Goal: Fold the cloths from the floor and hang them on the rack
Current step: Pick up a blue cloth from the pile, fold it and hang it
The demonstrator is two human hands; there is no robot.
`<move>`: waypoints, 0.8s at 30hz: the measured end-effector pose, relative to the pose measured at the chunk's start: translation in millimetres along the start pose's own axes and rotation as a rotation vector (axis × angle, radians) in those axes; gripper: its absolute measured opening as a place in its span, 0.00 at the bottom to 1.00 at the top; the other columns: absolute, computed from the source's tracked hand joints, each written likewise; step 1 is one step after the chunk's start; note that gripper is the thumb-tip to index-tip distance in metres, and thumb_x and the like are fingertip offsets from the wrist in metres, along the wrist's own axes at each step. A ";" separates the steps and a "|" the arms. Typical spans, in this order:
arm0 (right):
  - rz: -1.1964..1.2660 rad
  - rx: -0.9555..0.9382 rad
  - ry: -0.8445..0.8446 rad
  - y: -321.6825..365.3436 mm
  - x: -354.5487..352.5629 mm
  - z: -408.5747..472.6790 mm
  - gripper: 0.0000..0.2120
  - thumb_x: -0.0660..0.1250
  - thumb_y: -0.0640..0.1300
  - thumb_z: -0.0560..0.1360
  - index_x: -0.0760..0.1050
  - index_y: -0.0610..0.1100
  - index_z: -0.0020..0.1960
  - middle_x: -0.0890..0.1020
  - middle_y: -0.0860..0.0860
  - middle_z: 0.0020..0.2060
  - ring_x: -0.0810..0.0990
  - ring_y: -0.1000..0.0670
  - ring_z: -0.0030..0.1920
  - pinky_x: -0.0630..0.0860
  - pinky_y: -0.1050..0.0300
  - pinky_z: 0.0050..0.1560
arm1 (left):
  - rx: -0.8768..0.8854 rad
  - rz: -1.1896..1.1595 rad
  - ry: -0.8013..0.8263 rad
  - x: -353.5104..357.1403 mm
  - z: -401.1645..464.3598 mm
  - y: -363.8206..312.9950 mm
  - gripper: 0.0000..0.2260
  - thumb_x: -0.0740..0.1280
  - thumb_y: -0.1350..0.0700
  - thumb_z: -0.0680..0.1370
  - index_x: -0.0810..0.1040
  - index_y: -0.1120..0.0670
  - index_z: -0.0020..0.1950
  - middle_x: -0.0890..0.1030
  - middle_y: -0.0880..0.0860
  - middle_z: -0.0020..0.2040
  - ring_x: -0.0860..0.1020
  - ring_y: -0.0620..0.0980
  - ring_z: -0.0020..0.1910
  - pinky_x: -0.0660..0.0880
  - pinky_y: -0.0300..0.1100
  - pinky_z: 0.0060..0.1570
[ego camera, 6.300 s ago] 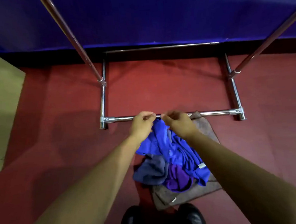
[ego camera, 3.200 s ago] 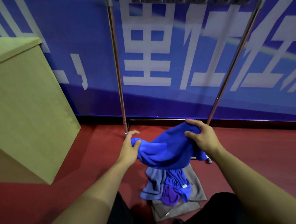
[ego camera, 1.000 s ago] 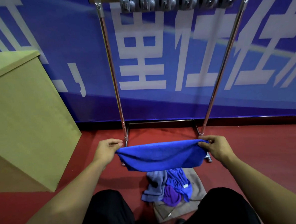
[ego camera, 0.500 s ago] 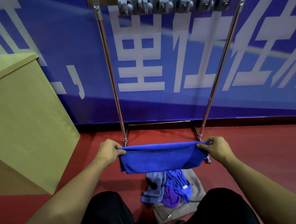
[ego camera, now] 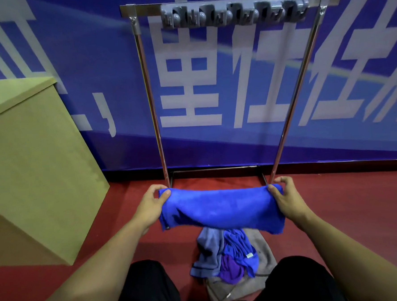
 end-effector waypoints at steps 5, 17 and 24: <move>-0.027 0.007 0.133 4.5 3.3 -3.5 0.12 0.54 0.28 0.77 0.71 0.41 0.46 0.69 0.50 0.33 0.67 0.54 0.31 0.63 0.68 0.29 | -0.005 0.005 0.062 4.0 -2.6 1.0 0.11 0.58 0.62 0.84 0.78 0.49 0.54 0.78 0.49 0.38 0.69 0.42 0.28 0.67 0.37 0.27; -0.063 0.022 0.281 6.6 8.8 -7.1 0.18 0.74 0.32 0.70 0.79 0.48 0.56 0.81 0.51 0.40 0.76 0.59 0.27 0.72 0.65 0.27 | -0.030 0.039 0.197 3.1 -6.6 4.5 0.18 0.74 0.69 0.73 0.80 0.52 0.59 0.82 0.53 0.57 0.81 0.44 0.52 0.78 0.35 0.53; -0.160 -0.066 0.266 0.2 5.6 -0.3 0.13 0.74 0.35 0.73 0.82 0.43 0.57 0.85 0.47 0.52 0.82 0.50 0.53 0.78 0.57 0.58 | 0.042 0.132 0.169 -6.8 -1.7 3.6 0.10 0.74 0.68 0.74 0.86 0.52 0.46 0.87 0.50 0.45 0.83 0.45 0.47 0.76 0.27 0.49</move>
Point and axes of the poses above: each hand's wrist, its own z-axis towards the middle knuckle, its own x-axis out of the palm, y = z × x, the point moved 5 cm from there along z, towards the middle knuckle
